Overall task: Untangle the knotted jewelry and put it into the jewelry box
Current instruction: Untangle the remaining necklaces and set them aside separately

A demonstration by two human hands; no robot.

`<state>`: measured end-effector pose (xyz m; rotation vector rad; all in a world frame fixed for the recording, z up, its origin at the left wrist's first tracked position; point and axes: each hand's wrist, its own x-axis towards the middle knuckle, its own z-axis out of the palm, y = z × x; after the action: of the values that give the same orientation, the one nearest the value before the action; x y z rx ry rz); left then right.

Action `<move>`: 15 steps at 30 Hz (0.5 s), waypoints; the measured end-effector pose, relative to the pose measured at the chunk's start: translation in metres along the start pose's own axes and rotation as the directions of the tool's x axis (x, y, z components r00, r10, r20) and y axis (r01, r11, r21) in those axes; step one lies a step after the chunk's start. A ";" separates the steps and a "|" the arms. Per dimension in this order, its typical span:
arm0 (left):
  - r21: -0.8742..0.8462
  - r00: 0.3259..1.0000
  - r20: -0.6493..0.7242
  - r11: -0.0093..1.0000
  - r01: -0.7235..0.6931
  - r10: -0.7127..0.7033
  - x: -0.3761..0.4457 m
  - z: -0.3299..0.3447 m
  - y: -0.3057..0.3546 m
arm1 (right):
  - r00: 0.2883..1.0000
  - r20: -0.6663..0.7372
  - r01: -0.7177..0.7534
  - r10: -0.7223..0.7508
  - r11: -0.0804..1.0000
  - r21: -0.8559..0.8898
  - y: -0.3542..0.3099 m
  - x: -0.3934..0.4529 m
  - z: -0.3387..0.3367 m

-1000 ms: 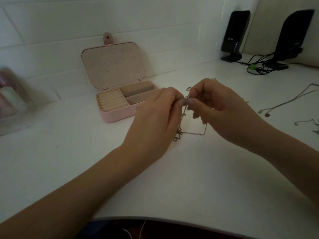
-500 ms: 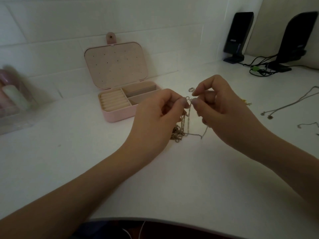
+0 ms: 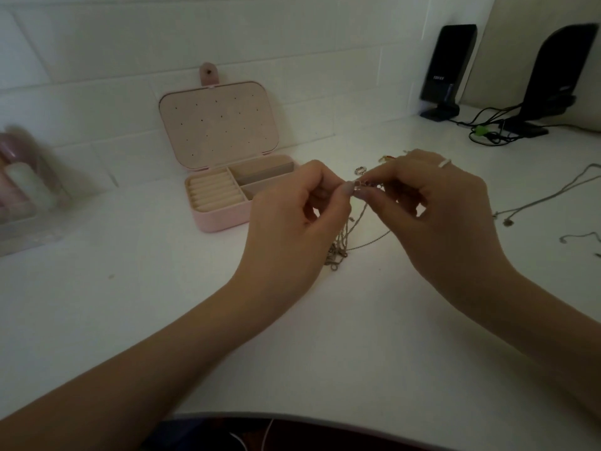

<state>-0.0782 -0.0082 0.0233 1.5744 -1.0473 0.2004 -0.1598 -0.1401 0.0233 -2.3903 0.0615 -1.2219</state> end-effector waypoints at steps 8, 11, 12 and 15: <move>-0.104 1.000 0.000 0.995 0.008 -0.008 -0.001 0.001 0.000 | 0.999 -0.045 0.017 -0.013 0.995 0.094 -0.008 -0.003 -0.005; -0.184 0.998 0.032 0.981 0.053 -0.048 0.000 0.001 0.000 | 0.997 -0.053 0.053 -0.051 0.998 0.039 -0.007 -0.002 -0.005; -0.188 0.998 0.042 0.980 0.060 -0.053 0.000 0.001 -0.001 | 0.997 -0.055 0.057 -0.055 0.998 0.032 -0.006 -0.002 -0.005; -0.159 0.996 0.071 0.985 0.065 -0.055 0.000 -0.001 -0.001 | 0.997 -0.062 0.040 -0.037 0.998 0.045 -0.004 -0.002 -0.006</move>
<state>-0.0775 -0.0073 0.0229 1.4725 -1.0398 0.0212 -0.1659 -0.1383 0.0263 -2.3240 0.0065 -1.3004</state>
